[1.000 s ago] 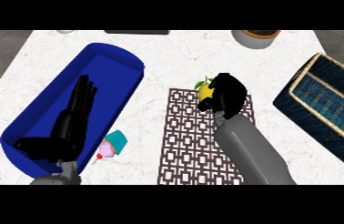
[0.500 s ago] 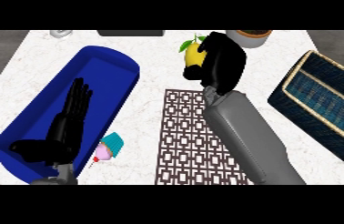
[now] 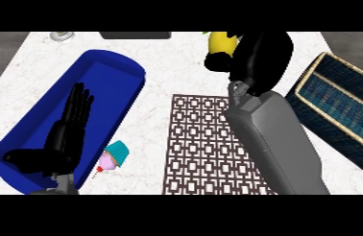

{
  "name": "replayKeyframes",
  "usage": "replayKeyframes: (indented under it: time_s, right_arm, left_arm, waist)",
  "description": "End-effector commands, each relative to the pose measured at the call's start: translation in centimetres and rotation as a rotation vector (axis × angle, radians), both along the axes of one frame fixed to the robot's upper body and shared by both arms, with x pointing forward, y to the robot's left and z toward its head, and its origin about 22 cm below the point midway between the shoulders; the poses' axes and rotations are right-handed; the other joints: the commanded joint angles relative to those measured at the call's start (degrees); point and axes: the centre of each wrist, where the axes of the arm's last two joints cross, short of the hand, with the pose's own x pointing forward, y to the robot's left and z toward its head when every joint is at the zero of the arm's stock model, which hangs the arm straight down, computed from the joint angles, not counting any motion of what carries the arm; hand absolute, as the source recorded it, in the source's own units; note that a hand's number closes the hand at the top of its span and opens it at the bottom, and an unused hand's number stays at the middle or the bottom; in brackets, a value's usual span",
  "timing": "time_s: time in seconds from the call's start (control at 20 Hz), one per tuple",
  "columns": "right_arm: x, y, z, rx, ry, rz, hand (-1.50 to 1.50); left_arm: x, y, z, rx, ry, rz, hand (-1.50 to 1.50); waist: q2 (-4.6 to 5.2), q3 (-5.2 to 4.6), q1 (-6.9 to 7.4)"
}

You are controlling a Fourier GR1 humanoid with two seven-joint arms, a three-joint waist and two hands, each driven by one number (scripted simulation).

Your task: Pick the lemon from the placemat and place it in the basket

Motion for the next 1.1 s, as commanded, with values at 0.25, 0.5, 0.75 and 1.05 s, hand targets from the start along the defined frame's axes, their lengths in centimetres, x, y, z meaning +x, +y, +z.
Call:
replayKeyframes:
  time_s: [0.25, 0.5, 0.75, 1.05]
  right_arm:
    - [-1.4, -5.5, 1.3, -0.08, 0.202, -0.27, 1.5]
    - [-3.0, -9.9, -0.2, -0.039, 0.184, -0.318, 1.5]
    - [-4.3, -13.6, 0.8, -0.031, 0.166, -0.352, 1.5]
    - [-5.3, -18.6, -0.4, -0.069, 0.204, -0.376, 1.5]
  left_arm:
    - [-0.5, 0.2, -0.2, -0.003, 0.006, 0.014, 0.0]
    - [-0.6, -0.5, -1.1, 0.0, 0.004, 0.002, 0.0]
    - [0.2, -0.1, 0.0, 0.011, -0.008, -0.011, 0.0]
    - [0.7, -1.0, 0.2, 0.007, 0.002, -0.008, 0.0]
  waist:
    - [-0.21, -0.01, -1.04]
    - [0.17, 0.03, -0.46]
    - [0.3, 0.04, 0.0]
    - [0.46, 0.05, 0.19]
